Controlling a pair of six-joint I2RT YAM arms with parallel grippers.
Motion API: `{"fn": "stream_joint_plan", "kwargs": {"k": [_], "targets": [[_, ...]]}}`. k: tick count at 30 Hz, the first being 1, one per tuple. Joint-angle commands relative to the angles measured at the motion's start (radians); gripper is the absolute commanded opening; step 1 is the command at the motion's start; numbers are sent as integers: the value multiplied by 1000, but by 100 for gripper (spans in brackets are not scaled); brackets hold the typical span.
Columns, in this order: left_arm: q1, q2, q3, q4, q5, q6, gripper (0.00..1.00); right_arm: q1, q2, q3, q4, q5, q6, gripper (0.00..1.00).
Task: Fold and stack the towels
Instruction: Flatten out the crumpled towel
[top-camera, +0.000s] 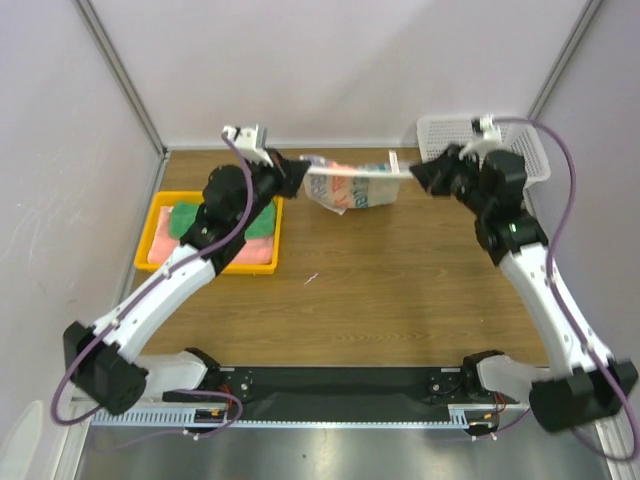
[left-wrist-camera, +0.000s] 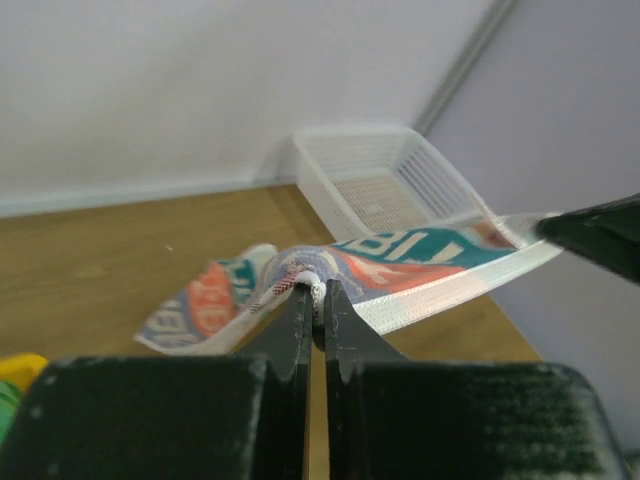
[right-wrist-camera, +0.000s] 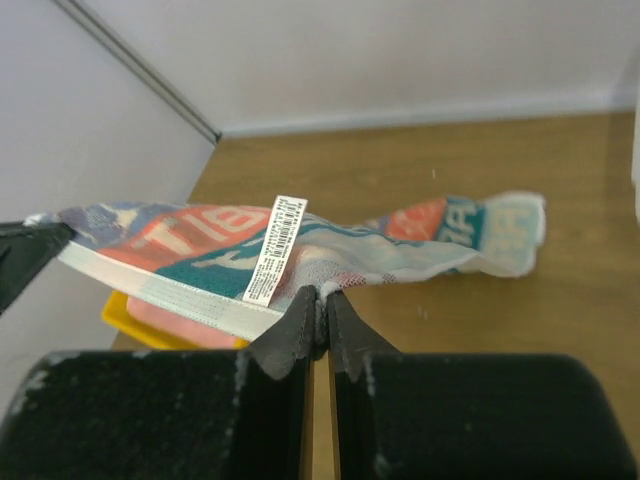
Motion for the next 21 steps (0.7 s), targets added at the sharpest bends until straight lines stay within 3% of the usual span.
{"fn": "stream_joint_plan", "kwargs": {"k": [1,4,8,21], "targets": [[-36,-154,-100,2,-107,0,0,-35,-234,-151,-101,157,-3,0],[-85,-232,-153,-52,-149,-15,0,-35,-380,-221,-207,199,32,0],[-93,-309,-131,-158,-158,-31,0,-35,-458,-185,-307,200,49,0],[-116,-258,233,-385,-107,53,0,-33,-313,191,-368,131,-40,0]]}}
